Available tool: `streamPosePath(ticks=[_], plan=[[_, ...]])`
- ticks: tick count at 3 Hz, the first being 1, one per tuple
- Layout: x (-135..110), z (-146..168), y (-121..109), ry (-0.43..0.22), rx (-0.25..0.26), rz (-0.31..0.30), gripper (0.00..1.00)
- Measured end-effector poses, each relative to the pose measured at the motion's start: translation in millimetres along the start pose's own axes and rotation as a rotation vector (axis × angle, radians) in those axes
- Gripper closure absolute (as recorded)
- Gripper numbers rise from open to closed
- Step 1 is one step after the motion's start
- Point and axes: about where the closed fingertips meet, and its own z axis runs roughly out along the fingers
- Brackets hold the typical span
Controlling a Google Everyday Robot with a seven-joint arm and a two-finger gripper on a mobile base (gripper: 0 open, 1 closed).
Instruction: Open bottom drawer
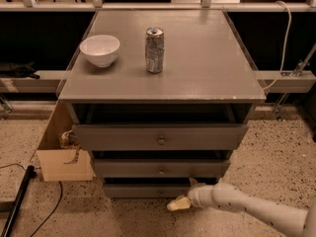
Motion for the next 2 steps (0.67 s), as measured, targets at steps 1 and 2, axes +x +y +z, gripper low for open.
streamPosePath(ticks=[1, 2], plan=[[-1.1, 15.2, -6.7, 0.017, 0.04, -0.019, 0.0], [-1.0, 15.9, -8.4, 0.008, 0.045, -0.011, 0.0]])
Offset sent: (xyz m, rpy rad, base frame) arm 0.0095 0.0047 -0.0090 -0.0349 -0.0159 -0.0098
